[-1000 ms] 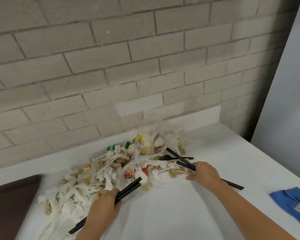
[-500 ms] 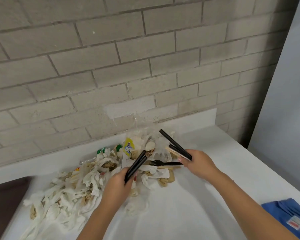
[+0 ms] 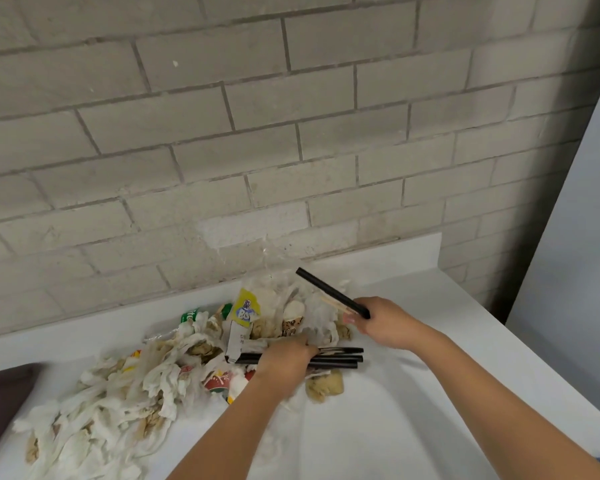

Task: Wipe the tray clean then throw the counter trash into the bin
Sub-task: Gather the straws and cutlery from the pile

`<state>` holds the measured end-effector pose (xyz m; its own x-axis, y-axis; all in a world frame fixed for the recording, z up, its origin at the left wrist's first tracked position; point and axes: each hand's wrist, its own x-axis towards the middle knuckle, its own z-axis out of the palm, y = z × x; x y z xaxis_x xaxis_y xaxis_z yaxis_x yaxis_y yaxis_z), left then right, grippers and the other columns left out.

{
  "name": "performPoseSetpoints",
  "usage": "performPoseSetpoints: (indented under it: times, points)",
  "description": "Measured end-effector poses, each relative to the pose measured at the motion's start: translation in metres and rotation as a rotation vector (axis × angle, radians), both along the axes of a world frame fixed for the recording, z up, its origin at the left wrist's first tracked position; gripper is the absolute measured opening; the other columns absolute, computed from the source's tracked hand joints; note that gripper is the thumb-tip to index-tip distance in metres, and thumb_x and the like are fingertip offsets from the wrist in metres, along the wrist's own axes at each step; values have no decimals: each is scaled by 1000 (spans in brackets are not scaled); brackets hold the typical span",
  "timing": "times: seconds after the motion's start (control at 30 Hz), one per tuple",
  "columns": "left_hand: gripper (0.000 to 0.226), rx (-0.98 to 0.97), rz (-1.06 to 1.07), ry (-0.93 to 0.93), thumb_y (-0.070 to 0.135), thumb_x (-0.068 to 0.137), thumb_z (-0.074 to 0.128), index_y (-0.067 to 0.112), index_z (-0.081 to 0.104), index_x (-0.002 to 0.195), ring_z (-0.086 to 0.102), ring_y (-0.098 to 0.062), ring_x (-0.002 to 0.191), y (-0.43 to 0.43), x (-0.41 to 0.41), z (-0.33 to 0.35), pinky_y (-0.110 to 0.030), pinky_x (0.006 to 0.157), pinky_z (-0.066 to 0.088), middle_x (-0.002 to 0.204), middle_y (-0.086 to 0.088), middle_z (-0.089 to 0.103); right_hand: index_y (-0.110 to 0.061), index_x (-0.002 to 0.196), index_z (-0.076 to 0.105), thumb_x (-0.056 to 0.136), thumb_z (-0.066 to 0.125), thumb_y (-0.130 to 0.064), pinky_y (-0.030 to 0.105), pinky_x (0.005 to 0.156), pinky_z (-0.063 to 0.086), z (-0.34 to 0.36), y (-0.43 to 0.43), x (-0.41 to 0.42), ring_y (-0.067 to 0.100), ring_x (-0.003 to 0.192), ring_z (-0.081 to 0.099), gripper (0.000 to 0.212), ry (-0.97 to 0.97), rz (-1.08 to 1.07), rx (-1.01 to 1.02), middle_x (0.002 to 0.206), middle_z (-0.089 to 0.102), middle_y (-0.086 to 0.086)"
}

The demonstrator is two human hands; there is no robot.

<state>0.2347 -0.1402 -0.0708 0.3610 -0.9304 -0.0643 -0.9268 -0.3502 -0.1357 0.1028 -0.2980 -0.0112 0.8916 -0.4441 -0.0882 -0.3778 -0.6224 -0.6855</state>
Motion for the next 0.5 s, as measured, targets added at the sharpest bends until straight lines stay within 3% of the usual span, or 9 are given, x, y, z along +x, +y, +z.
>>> performPoseSetpoints:
  times: [0.1, 0.2, 0.27, 0.37, 0.5]
  points:
    - [32, 18, -46, -13, 28, 94, 50, 15, 55, 123, 58, -32, 101, 0, 0, -4, -36, 74, 46, 126, -9, 47, -22, 85, 62, 92, 55, -39, 23, 57, 35, -15, -3, 9, 12, 65, 51, 19, 66, 39, -19, 69, 54, -7]
    - [28, -32, -86, -33, 25, 91, 54, 13, 59, 116, 63, -33, 90, 9, 1, -5, -36, 67, 47, 137, -8, 43, -34, 66, 51, 88, 60, -43, 24, 57, 36, -26, -1, 17, 12, 65, 52, 25, 103, 66, -54, 65, 52, -10]
    - [24, -93, -144, -37, 23, 79, 68, 15, 66, 101, 66, -25, 72, 18, 1, -5, -31, 55, 47, 122, -5, 56, -31, 73, 59, 85, 63, -45, 27, 62, 42, -32, 2, 22, 15, 71, 58, 19, 117, 93, -66, 70, 59, -7]
    - [41, -221, -215, -35, 26, 44, 86, 27, 69, 81, 59, -9, 49, 33, 0, -5, -18, 37, 41, 84, 9, 64, -19, 92, 68, 84, 64, -46, 32, 75, 50, -40, 11, 29, 20, 83, 64, 29, 150, 123, -84, 88, 69, 2]
    - [41, -654, -153, 147, 10, 55, 75, 25, 64, 91, 65, -6, 68, 59, 0, -4, -19, 53, 52, 92, 10, 68, -20, 93, 67, 82, 65, -47, 30, 69, 49, -48, 20, 36, 20, 82, 64, 29, 178, 131, -97, 88, 68, 2]
